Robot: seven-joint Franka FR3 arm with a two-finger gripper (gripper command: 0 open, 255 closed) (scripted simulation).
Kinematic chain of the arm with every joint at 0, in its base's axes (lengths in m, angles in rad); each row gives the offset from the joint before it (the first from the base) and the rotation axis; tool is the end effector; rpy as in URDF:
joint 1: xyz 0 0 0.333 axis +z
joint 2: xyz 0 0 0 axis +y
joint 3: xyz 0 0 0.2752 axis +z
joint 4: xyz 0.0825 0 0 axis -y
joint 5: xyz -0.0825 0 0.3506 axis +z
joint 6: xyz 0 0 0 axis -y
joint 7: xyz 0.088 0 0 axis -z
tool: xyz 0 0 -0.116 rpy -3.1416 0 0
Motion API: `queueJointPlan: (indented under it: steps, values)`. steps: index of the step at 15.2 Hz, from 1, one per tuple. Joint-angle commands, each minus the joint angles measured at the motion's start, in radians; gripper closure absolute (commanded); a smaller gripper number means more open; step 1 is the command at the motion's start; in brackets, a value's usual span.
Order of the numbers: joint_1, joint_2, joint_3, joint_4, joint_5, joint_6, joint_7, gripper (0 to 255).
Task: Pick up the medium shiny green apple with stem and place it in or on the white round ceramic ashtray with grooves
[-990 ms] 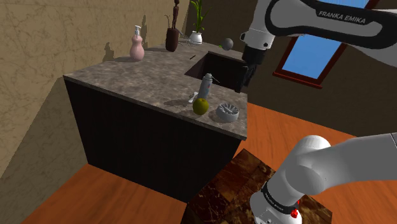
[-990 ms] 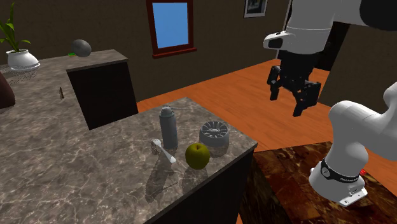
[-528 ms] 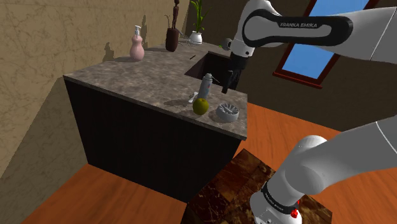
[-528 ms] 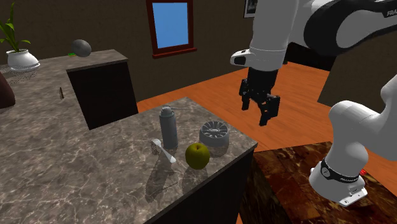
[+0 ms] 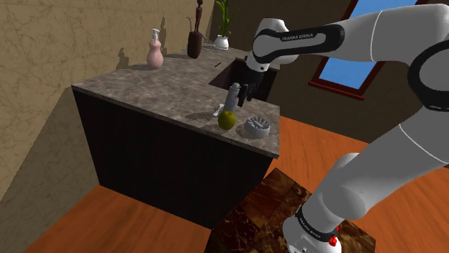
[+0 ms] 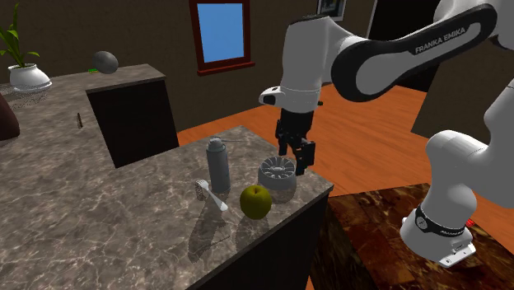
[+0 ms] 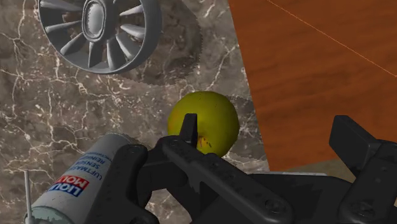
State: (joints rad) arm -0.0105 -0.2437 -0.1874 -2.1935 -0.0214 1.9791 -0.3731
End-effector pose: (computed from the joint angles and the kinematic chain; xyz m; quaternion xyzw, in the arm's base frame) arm 0.4519 -0.0951 0.4515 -0.9954 -0.0940 -0.0157 0.0086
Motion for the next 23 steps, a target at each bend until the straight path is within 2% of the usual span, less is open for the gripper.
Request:
queueJointPlan:
  steps: [1, 7, 15, 22, 23]
  values:
    - [-0.001, 0.076, -0.017, 0.040, 0.019, 0.043, -0.032, 0]
    - [-0.012, 0.278, -0.043, 0.169, 0.089, 0.127, -0.117, 0]
    - [-0.012, 0.323, -0.041, 0.118, 0.106, 0.221, -0.129, 0]
    - [-0.012, 0.324, -0.041, 0.118, 0.106, 0.221, -0.129, 0]
    - [-0.012, 0.324, -0.041, 0.118, 0.106, 0.221, -0.129, 255]
